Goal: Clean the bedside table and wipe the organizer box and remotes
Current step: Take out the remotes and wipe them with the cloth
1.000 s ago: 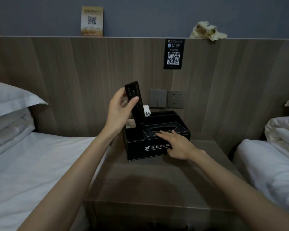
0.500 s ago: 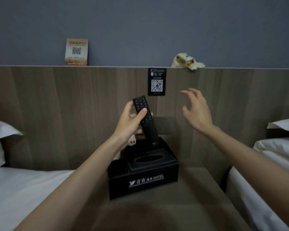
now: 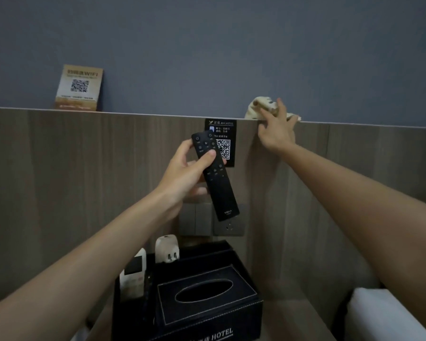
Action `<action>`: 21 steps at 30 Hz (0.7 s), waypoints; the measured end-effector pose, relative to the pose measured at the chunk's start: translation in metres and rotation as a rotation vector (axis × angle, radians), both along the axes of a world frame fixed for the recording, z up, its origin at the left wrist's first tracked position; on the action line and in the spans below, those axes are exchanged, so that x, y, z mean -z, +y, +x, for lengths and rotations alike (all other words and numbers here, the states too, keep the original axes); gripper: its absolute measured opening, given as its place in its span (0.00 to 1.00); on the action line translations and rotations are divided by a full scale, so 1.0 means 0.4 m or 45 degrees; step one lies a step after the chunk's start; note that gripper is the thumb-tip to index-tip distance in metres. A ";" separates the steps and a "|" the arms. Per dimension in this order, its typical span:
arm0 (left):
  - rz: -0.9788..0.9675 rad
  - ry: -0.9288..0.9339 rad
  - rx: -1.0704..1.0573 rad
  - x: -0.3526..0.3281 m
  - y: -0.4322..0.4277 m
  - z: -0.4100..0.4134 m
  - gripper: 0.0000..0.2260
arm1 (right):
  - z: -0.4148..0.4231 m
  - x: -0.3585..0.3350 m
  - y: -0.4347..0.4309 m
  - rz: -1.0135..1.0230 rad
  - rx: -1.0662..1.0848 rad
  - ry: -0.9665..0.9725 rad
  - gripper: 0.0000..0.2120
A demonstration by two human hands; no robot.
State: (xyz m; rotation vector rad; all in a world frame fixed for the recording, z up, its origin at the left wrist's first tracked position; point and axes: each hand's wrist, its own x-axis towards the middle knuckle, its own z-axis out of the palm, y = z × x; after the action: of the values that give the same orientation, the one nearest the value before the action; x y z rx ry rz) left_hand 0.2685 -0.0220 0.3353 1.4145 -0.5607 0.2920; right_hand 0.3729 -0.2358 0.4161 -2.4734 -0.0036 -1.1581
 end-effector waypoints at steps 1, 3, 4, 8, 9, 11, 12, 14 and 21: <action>-0.023 0.016 0.016 0.001 0.001 0.002 0.16 | 0.007 -0.002 -0.001 0.017 0.019 0.030 0.22; -0.041 0.035 0.030 0.001 0.002 0.000 0.16 | 0.007 -0.008 -0.002 0.029 0.021 -0.006 0.21; -0.043 0.036 0.026 0.002 0.002 -0.005 0.15 | 0.000 -0.011 -0.003 0.028 -0.001 -0.065 0.21; -0.098 0.062 0.022 0.005 0.002 -0.052 0.14 | -0.078 -0.010 0.006 0.002 -0.168 -0.402 0.20; -0.103 0.065 0.019 0.005 0.003 -0.073 0.14 | -0.112 -0.004 0.014 0.006 -0.203 -0.495 0.19; -0.096 0.071 0.006 0.011 0.010 -0.122 0.14 | -0.197 0.015 0.036 0.068 -0.263 -0.601 0.16; -0.093 0.077 -0.002 0.015 0.014 -0.150 0.14 | -0.243 0.030 0.046 0.123 -0.295 -0.596 0.14; -0.107 0.094 -0.026 0.027 0.022 -0.206 0.13 | -0.331 0.072 0.063 0.241 -0.408 -0.495 0.13; -0.182 0.238 -0.129 0.143 0.041 -0.381 0.12 | -0.581 0.283 0.089 0.727 -0.697 0.021 0.11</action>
State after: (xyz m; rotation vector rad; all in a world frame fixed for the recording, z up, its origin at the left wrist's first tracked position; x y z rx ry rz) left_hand 0.1163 -0.0056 0.2781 1.3168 -0.3093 0.2719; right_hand 0.1404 -0.2000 0.3031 -1.8131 -0.2857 -0.7634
